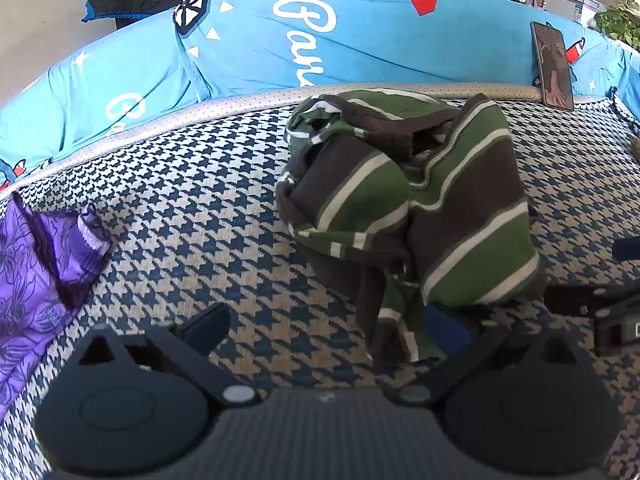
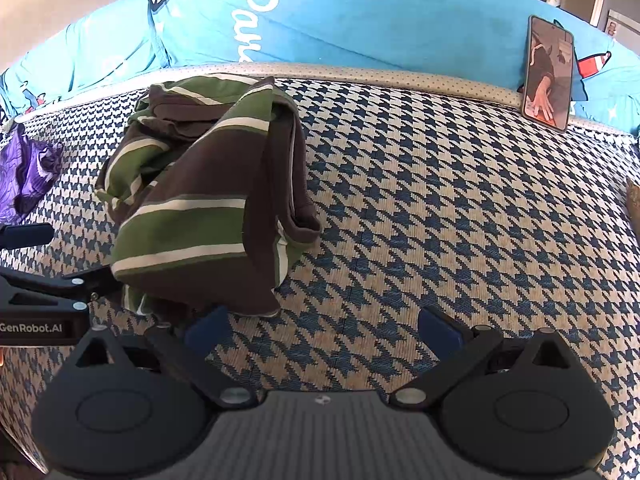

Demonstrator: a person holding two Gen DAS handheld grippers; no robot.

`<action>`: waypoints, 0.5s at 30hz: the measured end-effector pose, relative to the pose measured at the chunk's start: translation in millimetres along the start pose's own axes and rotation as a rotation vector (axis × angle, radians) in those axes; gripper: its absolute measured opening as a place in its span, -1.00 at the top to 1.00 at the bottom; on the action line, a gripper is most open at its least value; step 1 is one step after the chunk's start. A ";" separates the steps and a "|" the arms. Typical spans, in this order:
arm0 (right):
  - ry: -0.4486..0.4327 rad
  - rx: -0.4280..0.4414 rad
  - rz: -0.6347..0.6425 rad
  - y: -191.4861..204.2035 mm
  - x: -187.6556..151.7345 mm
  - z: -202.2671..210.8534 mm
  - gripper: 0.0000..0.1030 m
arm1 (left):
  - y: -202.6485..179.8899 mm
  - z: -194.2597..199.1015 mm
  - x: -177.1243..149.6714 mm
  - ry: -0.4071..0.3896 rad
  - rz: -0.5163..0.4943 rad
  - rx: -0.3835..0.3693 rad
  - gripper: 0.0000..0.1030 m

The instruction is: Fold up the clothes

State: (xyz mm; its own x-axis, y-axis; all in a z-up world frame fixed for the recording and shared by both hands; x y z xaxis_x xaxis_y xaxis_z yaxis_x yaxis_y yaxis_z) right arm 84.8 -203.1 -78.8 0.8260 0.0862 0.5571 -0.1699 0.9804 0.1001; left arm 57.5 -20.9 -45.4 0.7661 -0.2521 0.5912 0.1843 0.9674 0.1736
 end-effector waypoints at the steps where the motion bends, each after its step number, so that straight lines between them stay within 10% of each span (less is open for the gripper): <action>1: 0.000 0.000 0.000 0.1 0.0 0.0 -0.98 | 0.0 0.0 0.0 0.000 0.000 0.000 -1.00; 15: 0.002 -0.001 0.002 0.3 0.5 0.3 -0.98 | -0.3 0.9 -0.5 0.001 -0.004 -0.002 -1.00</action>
State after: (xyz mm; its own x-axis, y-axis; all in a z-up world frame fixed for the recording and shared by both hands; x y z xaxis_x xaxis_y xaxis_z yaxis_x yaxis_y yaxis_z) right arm 85.0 -202.8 -78.2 0.8267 0.0889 0.5556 -0.1711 0.9804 0.0977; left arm 56.6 -21.1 -45.1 0.7663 -0.2555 0.5895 0.1882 0.9666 0.1742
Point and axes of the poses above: each gripper's, at about its wrist camera, not at the fingertips, and z roughly against the way its jaws point, y to its left, x to its top, the point moved 6 cm from there along -z, roughly the way its jaws point, and after that the axes turned 10 degrees about -z, right-handed, at the moved point
